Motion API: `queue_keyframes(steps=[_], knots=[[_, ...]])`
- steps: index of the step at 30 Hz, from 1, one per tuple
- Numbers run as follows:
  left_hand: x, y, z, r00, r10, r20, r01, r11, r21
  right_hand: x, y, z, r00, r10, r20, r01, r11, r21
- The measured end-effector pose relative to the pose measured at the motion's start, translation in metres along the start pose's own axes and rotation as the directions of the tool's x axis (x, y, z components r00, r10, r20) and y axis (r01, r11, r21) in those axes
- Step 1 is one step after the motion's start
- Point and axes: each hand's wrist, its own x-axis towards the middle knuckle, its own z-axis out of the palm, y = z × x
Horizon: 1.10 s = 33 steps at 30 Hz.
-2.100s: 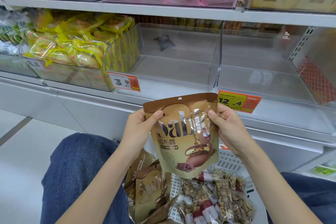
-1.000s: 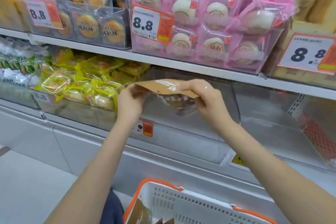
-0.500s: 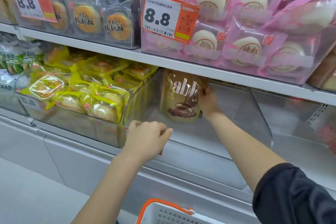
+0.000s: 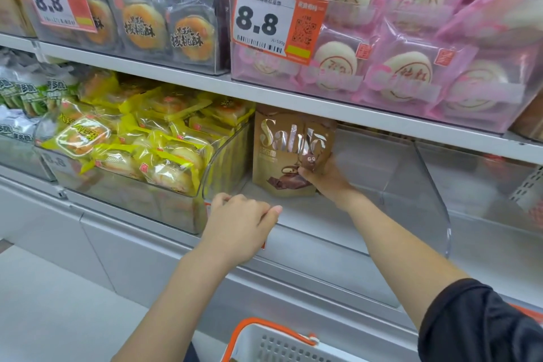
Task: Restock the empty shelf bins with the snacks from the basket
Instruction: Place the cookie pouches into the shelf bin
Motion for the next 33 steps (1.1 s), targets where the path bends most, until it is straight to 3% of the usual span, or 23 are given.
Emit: queue_keyframes(steps=[4, 7, 9, 10, 12, 14, 16, 17, 19, 21, 24, 27, 30, 33], knots=[[0.000, 0.000, 0.000, 1.000, -0.001, -0.008, 0.001, 1.000, -0.006, -0.002, 0.003, 0.002, 0.993, 0.109, 0.045, -0.103, 0.988, -0.114], [0.000, 0.000, -0.003, 1.000, 0.011, 0.005, -0.010, 0.998, -0.067, -0.016, -0.014, -0.007, 0.947, 0.319, -0.018, -0.318, 0.947, 0.051], [-0.006, -0.001, -0.008, 0.998, 0.048, -0.036, -0.052, 0.990, -0.128, -0.041, -0.040, -0.018, 0.931, 0.353, -0.095, -0.343, 0.933, 0.107], [-0.009, -0.003, -0.010, 0.996, 0.062, -0.065, -0.072, 0.982, -0.173, -0.061, -0.053, -0.024, 0.949, 0.276, -0.155, -0.261, 0.959, 0.105], [-0.021, -0.002, -0.014, 0.987, 0.071, -0.148, -0.111, 0.953, -0.284, -0.113, -0.069, -0.029, 0.950, -0.019, -0.313, 0.030, 0.999, 0.031], [-0.040, 0.007, -0.012, 0.956, 0.074, -0.286, -0.174, 0.922, -0.345, -0.183, -0.071, -0.023, 0.844, -0.327, -0.425, 0.309, 0.944, -0.112], [-0.069, 0.020, -0.003, 0.944, 0.017, -0.329, -0.166, 0.887, -0.431, -0.249, -0.043, -0.003, 0.802, -0.443, -0.400, 0.389, 0.896, -0.213], [-0.087, 0.026, 0.006, 0.961, -0.022, -0.277, -0.120, 0.865, -0.488, -0.279, -0.021, 0.011, 0.850, -0.403, -0.338, 0.342, 0.912, -0.226], [-0.131, 0.030, 0.039, 0.989, -0.131, -0.073, 0.068, 0.823, -0.564, -0.330, 0.023, 0.042, 0.987, -0.112, -0.113, 0.091, 0.981, -0.172], [-0.176, 0.026, 0.074, 0.949, -0.261, 0.175, 0.314, 0.775, -0.548, -0.375, 0.067, 0.072, 0.966, 0.185, 0.181, -0.162, 0.977, -0.137], [-0.222, 0.023, 0.106, 0.836, -0.281, 0.471, 0.467, 0.814, -0.344, -0.413, 0.097, 0.107, 0.881, 0.231, 0.414, -0.144, 0.963, -0.230], [-0.239, 0.021, 0.121, 0.752, -0.250, 0.610, 0.468, 0.854, -0.227, -0.406, 0.103, 0.127, 0.866, 0.252, 0.432, -0.123, 0.944, -0.305], [-0.240, 0.013, 0.136, 0.742, -0.299, 0.600, 0.469, 0.871, -0.147, -0.374, 0.109, 0.138, 0.911, 0.293, 0.291, -0.203, 0.931, -0.303], [-0.241, 0.008, 0.146, 0.718, -0.300, 0.627, 0.435, 0.898, -0.069, -0.351, 0.120, 0.141, 0.894, 0.330, 0.303, -0.177, 0.882, -0.438]])
